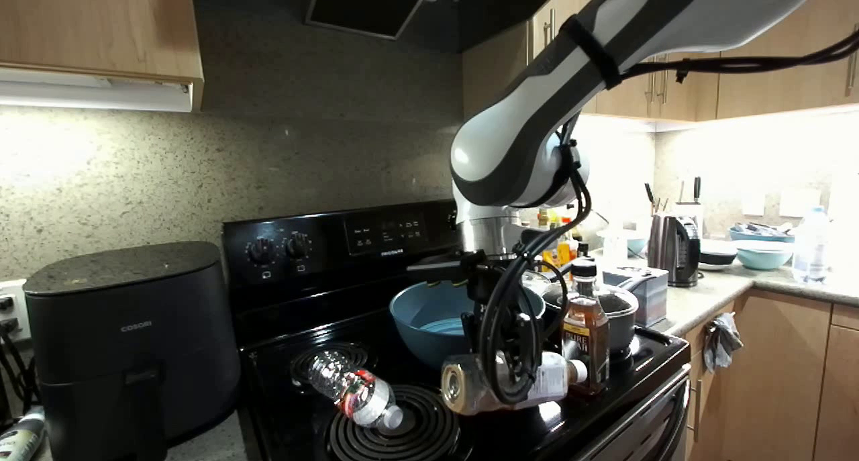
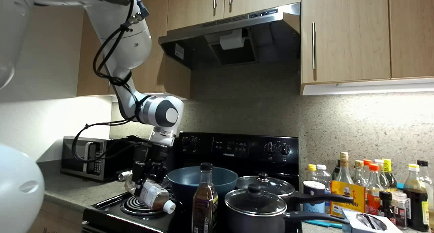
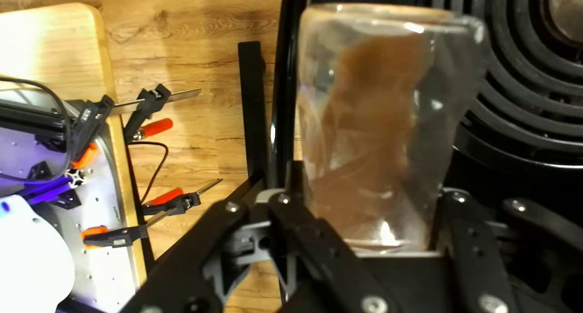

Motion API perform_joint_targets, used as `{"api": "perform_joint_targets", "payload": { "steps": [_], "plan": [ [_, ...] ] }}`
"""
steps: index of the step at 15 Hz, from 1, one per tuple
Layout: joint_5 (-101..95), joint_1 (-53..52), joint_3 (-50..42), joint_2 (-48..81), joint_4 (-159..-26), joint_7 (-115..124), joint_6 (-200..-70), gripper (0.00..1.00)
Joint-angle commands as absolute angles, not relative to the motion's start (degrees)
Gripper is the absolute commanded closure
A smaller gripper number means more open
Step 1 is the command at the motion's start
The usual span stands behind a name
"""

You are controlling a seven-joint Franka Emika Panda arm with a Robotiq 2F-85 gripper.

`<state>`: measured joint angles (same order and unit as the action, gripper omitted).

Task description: Remove the bottles from the bowl and put them on the stove

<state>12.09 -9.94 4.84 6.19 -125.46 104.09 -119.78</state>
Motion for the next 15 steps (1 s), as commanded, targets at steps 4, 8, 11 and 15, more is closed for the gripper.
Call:
{"api": "perform_joint_targets", "payload": {
  "steps": [4,8,11,15],
  "plan": [
    [7.9,-9.5,3.8,11.9,-123.2,106.8,-128.6,0.71],
    [3.3,-10.2,3.4,14.3,-120.5,108.6,-128.9,0.71],
    [2.1,-10.5,3.3,15.5,-118.9,108.7,-128.2,0.71],
    [2.7,-10.4,3.2,16.5,-117.7,108.2,-127.8,0.14]
  ]
}}
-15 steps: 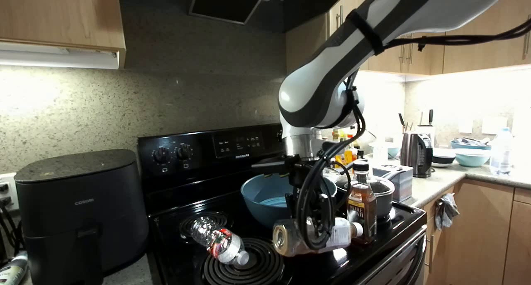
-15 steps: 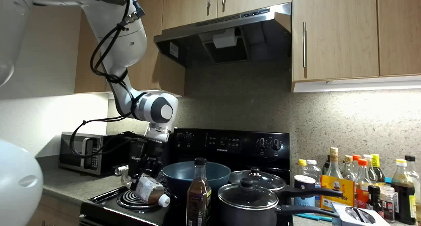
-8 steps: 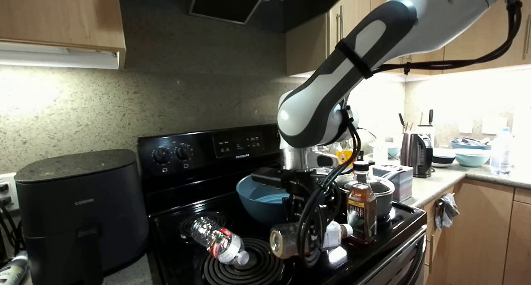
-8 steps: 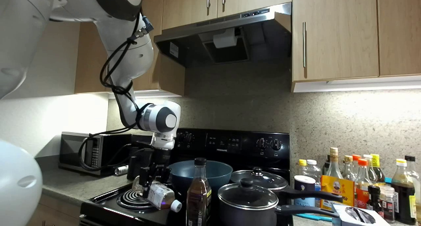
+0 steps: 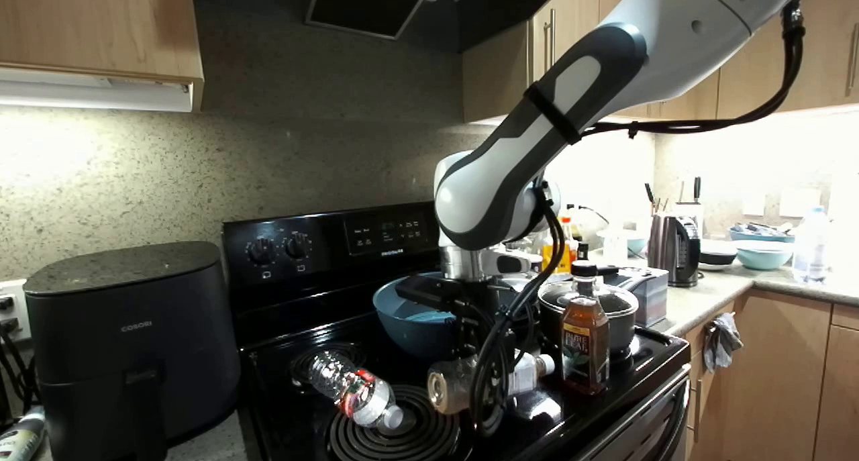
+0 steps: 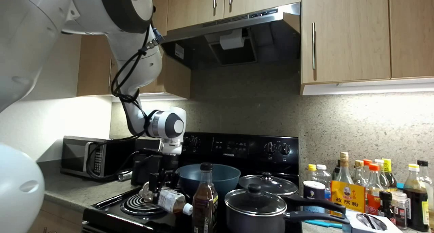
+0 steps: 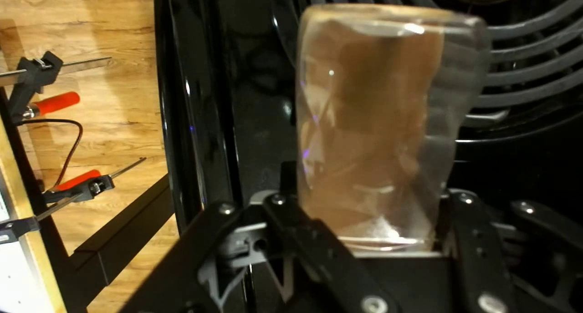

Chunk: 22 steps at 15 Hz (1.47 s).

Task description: Remove the bottles from the bowl and put them on the stove

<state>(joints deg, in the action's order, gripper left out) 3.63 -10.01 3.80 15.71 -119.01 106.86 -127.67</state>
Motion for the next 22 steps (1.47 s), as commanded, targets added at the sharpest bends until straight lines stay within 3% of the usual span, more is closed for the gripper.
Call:
{"api": "perform_joint_targets", "payload": {
  "steps": [1,4,20,22],
  "plan": [
    [2.8,-10.4,3.2,16.6,-117.5,108.2,-127.6,0.07],
    [3.5,-10.2,3.2,16.5,-117.1,107.8,-127.4,0.00],
    [3.6,-11.0,8.3,-0.4,-120.2,102.2,-125.1,0.00],
    [3.8,-10.8,8.5,1.9,-117.9,103.5,-125.1,0.00]
  ]
}}
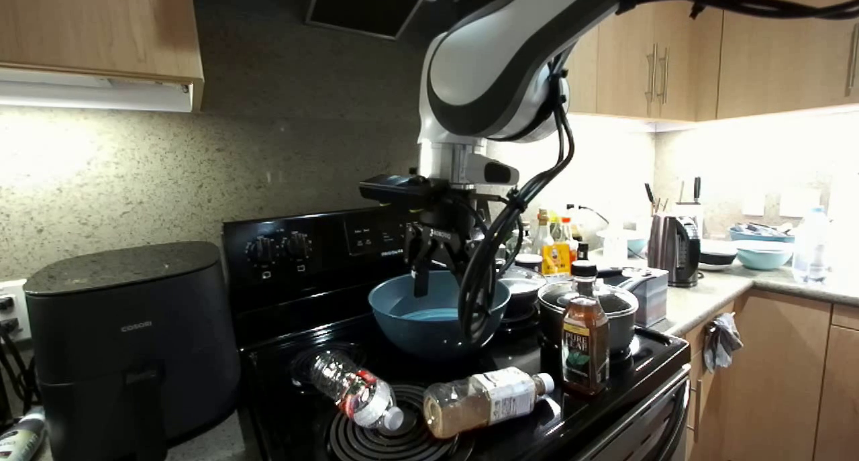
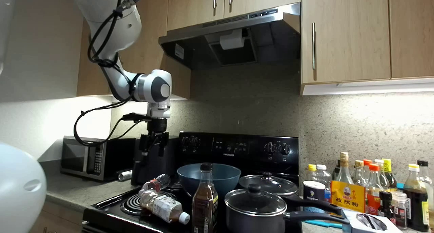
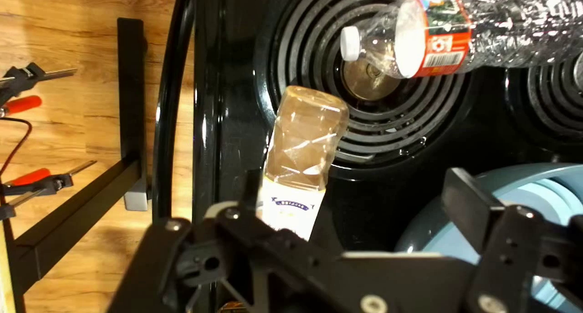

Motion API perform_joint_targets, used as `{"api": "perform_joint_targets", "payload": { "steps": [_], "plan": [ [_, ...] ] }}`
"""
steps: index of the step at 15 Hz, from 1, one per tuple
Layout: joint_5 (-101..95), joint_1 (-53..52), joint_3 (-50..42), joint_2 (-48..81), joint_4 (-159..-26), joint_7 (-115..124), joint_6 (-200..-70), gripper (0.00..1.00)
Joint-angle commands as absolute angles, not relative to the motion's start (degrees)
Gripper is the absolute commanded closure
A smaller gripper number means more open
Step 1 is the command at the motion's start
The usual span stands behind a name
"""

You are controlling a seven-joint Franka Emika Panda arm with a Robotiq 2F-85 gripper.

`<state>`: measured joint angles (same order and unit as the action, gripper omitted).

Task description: Remove the bottles from the bowl and put them on the stove

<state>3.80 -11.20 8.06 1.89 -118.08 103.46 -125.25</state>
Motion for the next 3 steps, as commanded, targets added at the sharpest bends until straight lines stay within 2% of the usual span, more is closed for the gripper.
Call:
{"api": "perform_joint_targets", "payload": {
  "steps": [1,3],
  "plan": [
    [3.8,-10.8,8.6,1.4,-118.1,103.5,-125.0,0.00],
    [3.8,-10.8,8.6,1.0,-118.5,103.5,-125.0,0.00]
  ]
}}
